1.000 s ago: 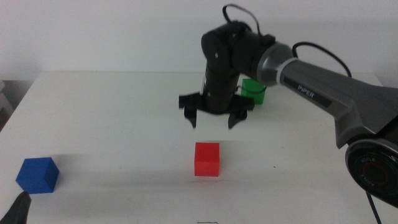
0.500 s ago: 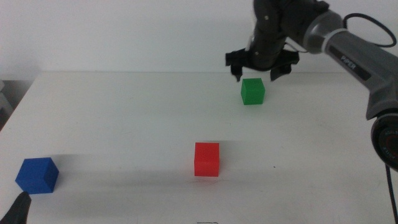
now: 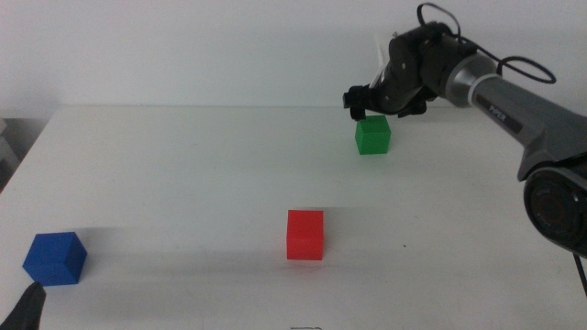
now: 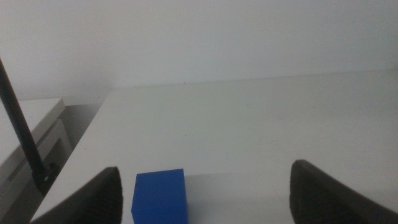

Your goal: Stack red cubes first, then green, then blue cubes in a specific spot.

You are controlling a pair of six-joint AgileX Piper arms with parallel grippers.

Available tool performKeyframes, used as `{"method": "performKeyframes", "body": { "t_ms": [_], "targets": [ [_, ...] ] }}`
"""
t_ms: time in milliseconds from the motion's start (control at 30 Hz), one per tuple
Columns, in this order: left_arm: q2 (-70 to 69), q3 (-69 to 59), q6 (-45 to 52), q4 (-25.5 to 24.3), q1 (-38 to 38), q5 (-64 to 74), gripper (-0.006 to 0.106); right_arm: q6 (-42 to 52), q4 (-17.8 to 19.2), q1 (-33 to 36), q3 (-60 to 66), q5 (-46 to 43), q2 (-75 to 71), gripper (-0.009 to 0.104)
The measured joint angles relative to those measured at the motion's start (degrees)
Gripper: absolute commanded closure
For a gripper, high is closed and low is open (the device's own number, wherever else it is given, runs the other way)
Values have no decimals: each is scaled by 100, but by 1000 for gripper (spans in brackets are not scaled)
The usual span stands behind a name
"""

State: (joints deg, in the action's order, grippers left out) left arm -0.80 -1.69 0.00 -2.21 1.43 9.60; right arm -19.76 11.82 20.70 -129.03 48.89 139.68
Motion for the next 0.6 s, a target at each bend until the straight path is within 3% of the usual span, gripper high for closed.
{"method": "performKeyframes", "body": {
  "t_ms": [200, 300, 400, 500, 567, 600],
  "targets": [
    [0, 0, 0, 0, 0, 0, 11, 32, -41, 0, 0, -316, 250, 4],
    [0, 0, 0, 0, 0, 0, 11, 32, -41, 0, 0, -333, 338, 15],
    [0, 0, 0, 0, 0, 0, 11, 32, -54, 0, 0, -332, 391, 34],
    [0, 0, 0, 0, 0, 0, 11, 32, -100, 0, 0, -332, 397, 64],
    [0, 0, 0, 0, 0, 0, 11, 44, -99, 0, 0, -327, 397, 93],
    [0, 0, 0, 0, 0, 0, 11, 71, -99, 0, 0, -292, 390, 97]
  ]
}}
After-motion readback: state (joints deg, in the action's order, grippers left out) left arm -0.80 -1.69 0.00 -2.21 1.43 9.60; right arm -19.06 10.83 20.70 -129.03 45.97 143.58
